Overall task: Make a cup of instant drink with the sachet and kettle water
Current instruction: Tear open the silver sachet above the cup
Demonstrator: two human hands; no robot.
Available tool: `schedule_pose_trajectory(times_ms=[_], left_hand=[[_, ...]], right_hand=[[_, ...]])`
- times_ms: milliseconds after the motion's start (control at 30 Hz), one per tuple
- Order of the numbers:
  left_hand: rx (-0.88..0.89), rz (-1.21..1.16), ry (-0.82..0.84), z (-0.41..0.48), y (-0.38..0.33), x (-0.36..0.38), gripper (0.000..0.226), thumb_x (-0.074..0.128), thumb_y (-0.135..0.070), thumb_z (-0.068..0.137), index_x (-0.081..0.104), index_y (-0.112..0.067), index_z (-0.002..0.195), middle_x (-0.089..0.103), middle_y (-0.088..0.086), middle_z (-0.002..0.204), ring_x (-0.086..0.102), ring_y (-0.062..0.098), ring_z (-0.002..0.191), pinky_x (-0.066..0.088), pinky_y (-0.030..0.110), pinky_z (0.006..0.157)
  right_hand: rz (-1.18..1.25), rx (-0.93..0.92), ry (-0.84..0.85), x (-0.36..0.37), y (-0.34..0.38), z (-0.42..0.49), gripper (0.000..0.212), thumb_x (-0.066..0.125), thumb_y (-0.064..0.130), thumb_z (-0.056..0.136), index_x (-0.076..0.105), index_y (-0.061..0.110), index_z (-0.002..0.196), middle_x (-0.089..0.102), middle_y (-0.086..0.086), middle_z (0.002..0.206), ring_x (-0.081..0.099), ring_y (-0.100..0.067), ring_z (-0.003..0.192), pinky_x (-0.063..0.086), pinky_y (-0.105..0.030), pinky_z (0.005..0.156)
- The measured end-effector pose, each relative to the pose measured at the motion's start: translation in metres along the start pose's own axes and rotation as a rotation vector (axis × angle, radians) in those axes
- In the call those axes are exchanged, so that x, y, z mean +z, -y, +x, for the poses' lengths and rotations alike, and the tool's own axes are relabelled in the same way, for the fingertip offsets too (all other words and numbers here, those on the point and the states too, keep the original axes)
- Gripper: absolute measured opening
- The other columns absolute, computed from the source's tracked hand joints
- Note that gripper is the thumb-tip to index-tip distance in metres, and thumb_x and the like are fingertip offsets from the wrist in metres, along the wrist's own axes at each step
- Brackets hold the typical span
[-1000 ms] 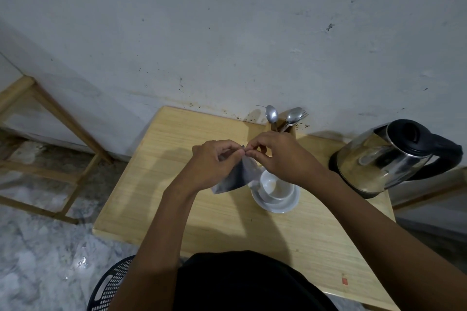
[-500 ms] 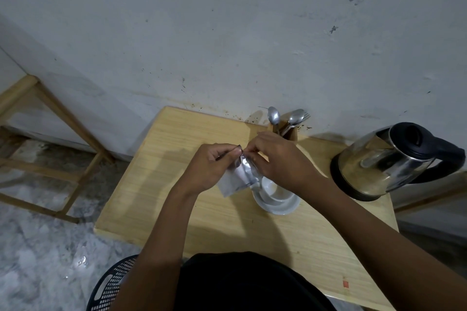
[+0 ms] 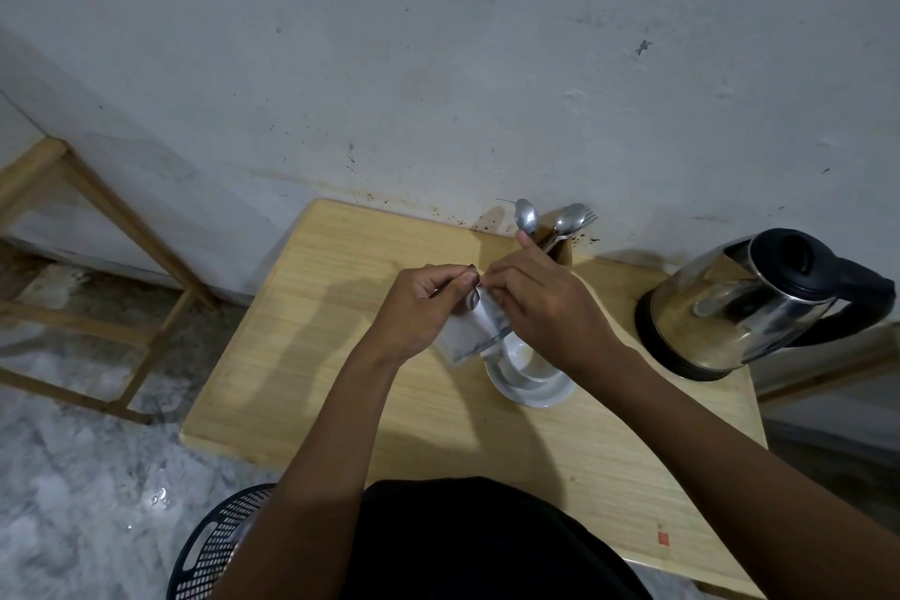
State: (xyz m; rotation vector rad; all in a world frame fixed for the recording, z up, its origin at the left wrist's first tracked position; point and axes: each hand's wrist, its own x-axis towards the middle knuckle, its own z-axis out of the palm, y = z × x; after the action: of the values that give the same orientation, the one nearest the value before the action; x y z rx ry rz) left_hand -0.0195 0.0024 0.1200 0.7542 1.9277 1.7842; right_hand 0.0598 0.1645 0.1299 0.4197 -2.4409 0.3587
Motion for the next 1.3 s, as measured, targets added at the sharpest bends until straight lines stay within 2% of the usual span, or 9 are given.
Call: schedule_pose_trajectory(times_ms=[167,333,433,533,633,900,1100,1167,1300], left_hand=[[0.008,-0.038,0.011,0.002,-0.002,0.006,0.032,0.053,-0.010,0.095,0.061,-0.014,0.064,0.055,-0.004,0.061,0.048,0.009,0.061,0.042,0.018,0.065],[-0.021,-0.031,-0.006,0.003,0.002,0.010,0.034,0.053,-0.010,0.095,0.062,-0.022,0.064,0.054,-0.017,0.055,0.047,-0.001,0.060,0.039,0.011,0.064],[-0.029,-0.006,-0.022,0.004,0.002,0.012,0.031,0.055,-0.010,0.094,0.065,-0.021,0.068,0.057,-0.022,0.056,0.049,-0.005,0.061,0.039,0.008,0.065],[-0.032,0.023,-0.022,0.003,0.003,0.013,0.031,0.055,-0.012,0.095,0.066,-0.027,0.070,0.060,-0.018,0.059,0.052,-0.002,0.063,0.042,0.012,0.067],[-0.061,-0.023,-0.083,0.005,0.010,0.000,0.026,0.054,-0.016,0.096,0.069,-0.007,0.077,0.060,0.007,0.066,0.052,0.009,0.067,0.046,0.022,0.069],[-0.103,-0.018,-0.164,0.002,0.019,-0.013,0.030,0.052,-0.019,0.097,0.064,0.004,0.082,0.050,0.008,0.071,0.045,0.012,0.068,0.042,0.017,0.065],[-0.190,-0.055,-0.219,0.001,0.022,-0.016,0.023,0.055,-0.022,0.095,0.073,-0.013,0.083,0.059,-0.017,0.062,0.052,-0.001,0.065,0.044,0.011,0.067],[-0.210,-0.066,-0.218,0.000,0.022,-0.015,0.022,0.055,-0.021,0.095,0.072,-0.014,0.085,0.062,-0.020,0.059,0.053,-0.006,0.062,0.043,0.007,0.066],[-0.246,-0.046,-0.205,0.000,0.018,-0.018,0.024,0.055,-0.024,0.095,0.071,-0.023,0.076,0.065,-0.021,0.062,0.056,-0.009,0.062,0.042,0.005,0.066]], right_hand=[[-0.002,0.026,-0.032,0.002,-0.003,-0.005,0.008,0.062,-0.003,0.090,0.070,-0.004,0.089,0.070,-0.015,0.088,0.066,-0.024,0.083,0.043,-0.050,0.106],[-0.007,0.054,-0.068,0.005,-0.003,-0.016,0.011,0.061,-0.006,0.089,0.071,-0.003,0.087,0.070,-0.013,0.088,0.064,-0.023,0.085,0.038,-0.047,0.111],[-0.028,0.077,-0.102,0.004,-0.002,-0.019,0.017,0.055,-0.002,0.093,0.071,-0.001,0.085,0.071,-0.012,0.088,0.064,-0.024,0.084,0.037,-0.056,0.109],[-0.046,0.103,-0.146,0.003,0.002,-0.022,0.013,0.061,-0.002,0.090,0.072,0.001,0.084,0.073,-0.009,0.087,0.067,-0.025,0.081,0.036,-0.064,0.105],[-0.016,0.163,-0.193,0.002,0.013,-0.027,0.008,0.065,0.000,0.088,0.072,0.003,0.085,0.074,-0.007,0.087,0.068,-0.019,0.082,0.038,-0.063,0.105],[0.229,0.457,-0.181,0.001,0.035,-0.036,0.013,0.059,0.015,0.092,0.069,0.007,0.092,0.072,-0.002,0.090,0.064,-0.007,0.090,0.044,-0.050,0.104],[0.373,0.674,-0.193,-0.004,0.046,-0.038,0.016,0.057,0.021,0.089,0.070,0.010,0.091,0.068,0.008,0.092,0.061,0.004,0.091,0.049,-0.028,0.092],[0.392,0.712,-0.194,-0.005,0.047,-0.035,0.011,0.060,0.016,0.090,0.070,0.011,0.091,0.070,0.005,0.091,0.062,0.000,0.091,0.047,-0.016,0.083],[0.454,0.856,-0.194,-0.008,0.048,-0.028,0.010,0.065,0.008,0.090,0.070,0.017,0.091,0.070,0.011,0.089,0.064,-0.001,0.088,0.044,-0.009,0.078]])
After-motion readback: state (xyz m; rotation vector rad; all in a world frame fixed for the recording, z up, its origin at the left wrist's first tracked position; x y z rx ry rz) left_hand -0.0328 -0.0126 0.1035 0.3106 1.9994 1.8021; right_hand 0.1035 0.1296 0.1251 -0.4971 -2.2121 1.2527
